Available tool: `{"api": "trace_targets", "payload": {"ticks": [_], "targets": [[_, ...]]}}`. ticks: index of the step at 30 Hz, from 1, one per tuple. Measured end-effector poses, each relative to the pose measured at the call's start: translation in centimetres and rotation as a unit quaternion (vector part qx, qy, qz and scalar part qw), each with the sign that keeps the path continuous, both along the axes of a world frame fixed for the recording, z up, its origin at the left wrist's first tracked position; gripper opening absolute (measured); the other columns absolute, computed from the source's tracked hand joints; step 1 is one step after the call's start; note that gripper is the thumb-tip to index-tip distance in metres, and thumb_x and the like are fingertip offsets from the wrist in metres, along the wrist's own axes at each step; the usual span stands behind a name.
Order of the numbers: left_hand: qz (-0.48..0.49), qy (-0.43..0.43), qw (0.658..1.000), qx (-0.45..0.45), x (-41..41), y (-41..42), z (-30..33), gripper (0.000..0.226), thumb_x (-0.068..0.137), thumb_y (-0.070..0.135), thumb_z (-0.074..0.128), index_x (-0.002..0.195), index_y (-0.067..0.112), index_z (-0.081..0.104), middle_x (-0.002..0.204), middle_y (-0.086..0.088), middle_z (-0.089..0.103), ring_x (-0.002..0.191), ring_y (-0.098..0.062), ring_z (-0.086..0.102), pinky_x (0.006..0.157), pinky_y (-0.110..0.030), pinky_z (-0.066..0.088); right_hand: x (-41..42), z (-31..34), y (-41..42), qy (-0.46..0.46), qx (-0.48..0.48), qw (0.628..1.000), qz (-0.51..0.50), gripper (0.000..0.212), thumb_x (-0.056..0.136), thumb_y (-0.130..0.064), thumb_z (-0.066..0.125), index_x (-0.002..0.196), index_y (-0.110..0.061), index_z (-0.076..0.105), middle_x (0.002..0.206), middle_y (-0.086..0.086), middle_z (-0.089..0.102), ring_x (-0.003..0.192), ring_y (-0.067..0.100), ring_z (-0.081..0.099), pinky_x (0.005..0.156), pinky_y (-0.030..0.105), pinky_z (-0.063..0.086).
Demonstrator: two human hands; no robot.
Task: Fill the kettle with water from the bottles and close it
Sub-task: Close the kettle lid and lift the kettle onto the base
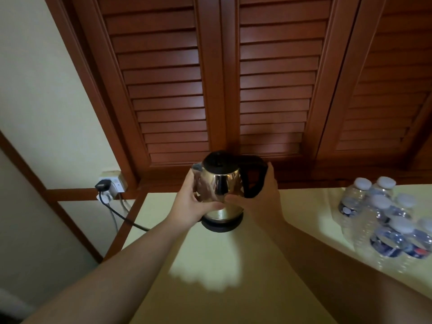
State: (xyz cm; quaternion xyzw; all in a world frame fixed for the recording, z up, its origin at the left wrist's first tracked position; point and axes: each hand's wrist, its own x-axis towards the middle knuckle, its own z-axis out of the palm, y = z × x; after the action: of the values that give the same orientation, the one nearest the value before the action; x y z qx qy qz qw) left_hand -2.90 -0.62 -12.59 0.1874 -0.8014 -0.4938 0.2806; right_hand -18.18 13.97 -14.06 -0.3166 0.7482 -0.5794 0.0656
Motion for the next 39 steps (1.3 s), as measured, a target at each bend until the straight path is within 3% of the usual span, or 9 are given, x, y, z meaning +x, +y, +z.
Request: {"api": "trace_targets", "payload": {"ticks": [4, 13, 17, 19, 23, 29, 33, 39], "targets": [[0.005, 0.000, 1.000, 0.008, 0.2, -0.5, -1.2, 0.102, 0.063, 0.019, 0.099, 0.147, 0.028, 0.042, 0.137, 0.008, 0.064, 0.133, -0.011, 0.056, 0.109, -0.054, 0.048, 0.2, -0.9, -0.4, 0.002, 0.006, 1.000, -0.006, 0.150, 0.049, -0.053, 0.100, 0.163, -0.030, 0.005, 0.162, 0.001, 0.031, 0.148, 0.023, 0.029, 0.112, 0.035, 0.029], [0.001, -0.020, 1.000, 0.001, 0.4, -1.7, -3.0, 0.108, 0.063, 0.037, 0.099, 0.149, 0.041, 0.035, 0.132, 0.023, 0.063, 0.124, -0.001, 0.060, 0.106, -0.039, 0.053, 0.2, -1.9, -0.8, 0.024, 0.032, 0.999, -0.017, 0.149, 0.048, -0.056, 0.099, 0.162, -0.022, 0.010, 0.157, 0.003, 0.033, 0.143, 0.023, 0.033, 0.105, 0.028, 0.033], [0.005, -0.035, 0.999, -0.016, 0.3, -1.9, -3.2, 0.103, 0.063, 0.032, 0.099, 0.142, 0.046, 0.034, 0.123, 0.022, 0.064, 0.115, -0.002, 0.064, 0.100, -0.036, 0.057, 0.3, -2.0, -0.6, 0.034, 0.031, 0.999, -0.017, 0.154, 0.039, -0.078, 0.087, 0.161, -0.022, 0.012, 0.156, 0.003, 0.036, 0.144, 0.024, 0.036, 0.111, 0.034, 0.038], [0.010, -0.041, 0.999, -0.025, 0.3, -2.0, -3.3, 0.102, 0.063, 0.032, 0.099, 0.140, 0.046, 0.033, 0.119, 0.019, 0.064, 0.109, -0.002, 0.066, 0.095, -0.033, 0.059, 0.4, -1.8, -0.5, 0.034, 0.032, 0.999, -0.014, 0.154, 0.039, -0.080, 0.086, 0.161, -0.021, 0.013, 0.156, 0.004, 0.036, 0.143, 0.024, 0.037, 0.112, 0.036, 0.040], [0.025, -0.047, 0.998, -0.019, 0.5, -1.8, -3.1, 0.105, 0.052, 0.053, 0.096, 0.137, 0.043, 0.035, 0.111, 0.011, 0.068, 0.101, -0.012, 0.071, 0.084, -0.043, 0.062, 0.6, -1.7, -0.3, 0.048, 0.040, 0.998, -0.022, 0.146, 0.040, -0.078, 0.087, 0.158, -0.023, 0.021, 0.148, 0.001, 0.043, 0.136, 0.021, 0.043, 0.108, 0.042, 0.048], [0.032, -0.039, 0.999, -0.004, 2.0, -0.6, -3.6, 0.109, 0.049, 0.054, 0.097, 0.138, 0.049, 0.035, 0.126, 0.020, 0.064, 0.115, -0.005, 0.066, 0.094, -0.039, 0.061, 1.2, -2.6, 0.8, 0.048, 0.047, 0.997, -0.021, 0.147, 0.043, -0.081, 0.089, 0.158, -0.024, 0.019, 0.153, -0.002, 0.042, 0.141, 0.020, 0.044, 0.109, 0.049, 0.049], [0.033, -0.022, 0.999, 0.003, 3.3, 0.4, -4.1, 0.110, 0.047, 0.059, 0.098, 0.139, 0.048, 0.039, 0.126, 0.017, 0.065, 0.116, -0.011, 0.066, 0.093, -0.046, 0.060, 2.2, -3.0, 1.8, 0.058, 0.035, 0.997, -0.030, 0.143, 0.044, -0.076, 0.092, 0.157, -0.022, 0.024, 0.149, -0.004, 0.046, 0.139, 0.018, 0.046, 0.110, 0.047, 0.049], [0.027, 0.000, 1.000, 0.012, 5.4, 1.9, -4.4, 0.105, 0.050, 0.052, 0.100, 0.137, 0.046, 0.042, 0.124, 0.014, 0.066, 0.115, -0.014, 0.067, 0.093, -0.047, 0.060, 4.5, -3.2, 3.1, 0.074, 0.023, 0.996, -0.035, 0.143, 0.042, -0.083, 0.086, 0.157, -0.026, 0.023, 0.149, -0.005, 0.044, 0.140, 0.018, 0.043, 0.111, 0.046, 0.048]]}}
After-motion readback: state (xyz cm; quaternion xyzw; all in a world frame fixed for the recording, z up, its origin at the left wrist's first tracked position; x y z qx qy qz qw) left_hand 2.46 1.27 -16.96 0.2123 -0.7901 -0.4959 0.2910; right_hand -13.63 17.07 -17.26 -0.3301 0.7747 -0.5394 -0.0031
